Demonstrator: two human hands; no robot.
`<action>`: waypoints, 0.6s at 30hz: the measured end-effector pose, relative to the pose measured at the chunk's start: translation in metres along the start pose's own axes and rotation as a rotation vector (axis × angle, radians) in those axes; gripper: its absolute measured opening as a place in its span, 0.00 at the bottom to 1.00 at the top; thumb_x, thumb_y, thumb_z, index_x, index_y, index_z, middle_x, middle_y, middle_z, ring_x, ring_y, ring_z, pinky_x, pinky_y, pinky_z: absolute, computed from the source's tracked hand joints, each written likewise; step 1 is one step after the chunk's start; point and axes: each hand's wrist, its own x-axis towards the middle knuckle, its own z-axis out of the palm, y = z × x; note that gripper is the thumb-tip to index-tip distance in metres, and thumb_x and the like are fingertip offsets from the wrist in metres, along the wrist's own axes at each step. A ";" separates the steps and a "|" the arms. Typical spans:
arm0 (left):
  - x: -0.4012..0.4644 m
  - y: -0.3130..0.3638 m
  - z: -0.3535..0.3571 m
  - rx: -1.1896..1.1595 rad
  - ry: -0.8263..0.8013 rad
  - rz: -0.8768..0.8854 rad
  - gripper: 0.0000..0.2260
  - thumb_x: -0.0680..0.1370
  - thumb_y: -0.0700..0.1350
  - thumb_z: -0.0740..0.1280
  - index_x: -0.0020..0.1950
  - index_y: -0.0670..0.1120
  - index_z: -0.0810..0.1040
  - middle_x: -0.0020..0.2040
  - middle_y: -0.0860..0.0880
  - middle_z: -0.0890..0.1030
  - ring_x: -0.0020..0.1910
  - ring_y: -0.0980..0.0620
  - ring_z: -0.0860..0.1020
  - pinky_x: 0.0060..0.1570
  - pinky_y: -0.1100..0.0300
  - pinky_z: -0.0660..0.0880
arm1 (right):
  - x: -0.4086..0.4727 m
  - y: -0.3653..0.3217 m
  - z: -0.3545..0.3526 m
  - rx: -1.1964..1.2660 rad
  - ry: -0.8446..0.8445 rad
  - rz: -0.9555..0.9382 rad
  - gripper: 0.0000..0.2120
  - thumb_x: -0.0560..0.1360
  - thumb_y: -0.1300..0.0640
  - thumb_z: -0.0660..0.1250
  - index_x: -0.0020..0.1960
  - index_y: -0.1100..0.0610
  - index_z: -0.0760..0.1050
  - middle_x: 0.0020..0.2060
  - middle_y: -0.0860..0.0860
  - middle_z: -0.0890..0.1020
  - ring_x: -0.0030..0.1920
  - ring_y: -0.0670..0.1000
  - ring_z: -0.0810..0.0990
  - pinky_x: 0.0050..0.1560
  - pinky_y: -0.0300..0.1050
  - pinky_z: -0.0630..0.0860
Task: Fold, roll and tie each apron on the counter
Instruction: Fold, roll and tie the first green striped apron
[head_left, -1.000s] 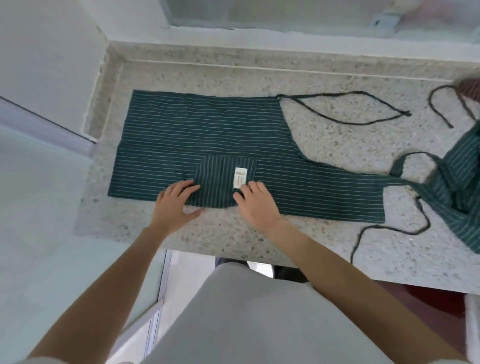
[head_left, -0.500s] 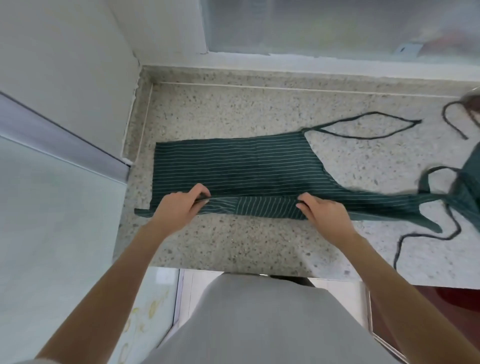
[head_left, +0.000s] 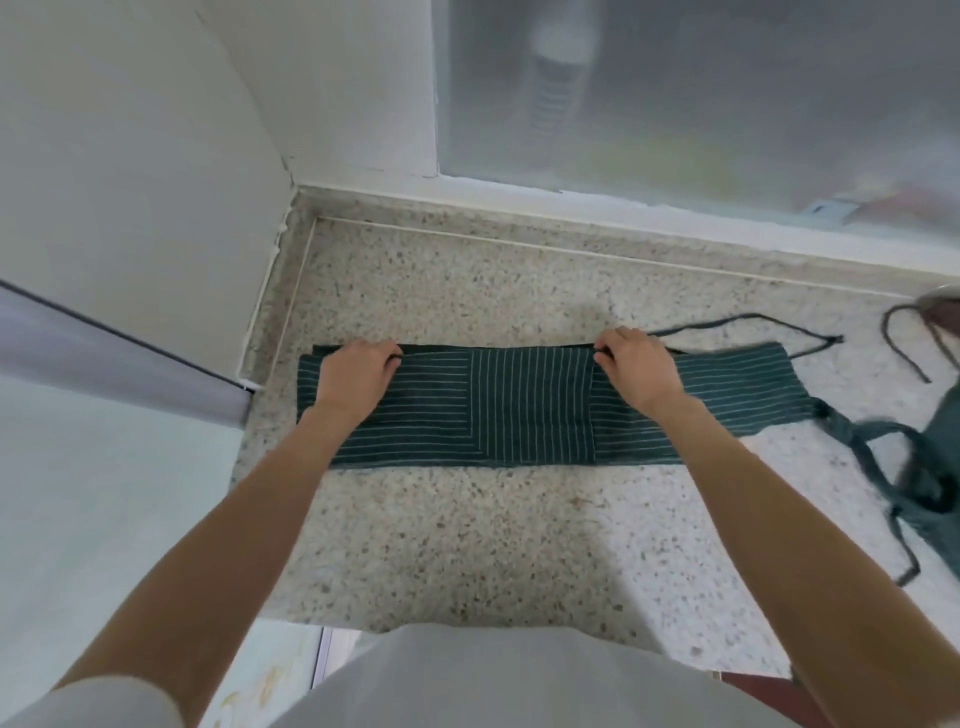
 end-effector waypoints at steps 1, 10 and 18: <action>0.003 -0.002 0.003 -0.001 0.006 -0.005 0.11 0.81 0.49 0.59 0.57 0.49 0.78 0.47 0.45 0.81 0.46 0.47 0.78 0.39 0.53 0.76 | 0.007 -0.001 0.003 -0.009 -0.034 0.013 0.11 0.80 0.55 0.57 0.58 0.59 0.73 0.53 0.57 0.78 0.53 0.59 0.75 0.53 0.51 0.69; 0.021 -0.017 0.017 0.064 0.104 0.064 0.08 0.78 0.49 0.65 0.47 0.45 0.79 0.37 0.45 0.81 0.34 0.45 0.79 0.28 0.59 0.68 | 0.024 -0.003 0.023 -0.057 -0.024 0.082 0.09 0.80 0.57 0.57 0.55 0.61 0.71 0.49 0.58 0.79 0.45 0.60 0.78 0.39 0.49 0.72; 0.021 0.002 0.022 0.055 0.173 0.054 0.10 0.73 0.40 0.69 0.54 0.45 0.77 0.54 0.45 0.78 0.54 0.42 0.74 0.51 0.48 0.70 | 0.019 -0.001 0.038 -0.005 0.106 0.061 0.10 0.76 0.62 0.64 0.57 0.61 0.74 0.55 0.58 0.76 0.57 0.59 0.73 0.59 0.53 0.68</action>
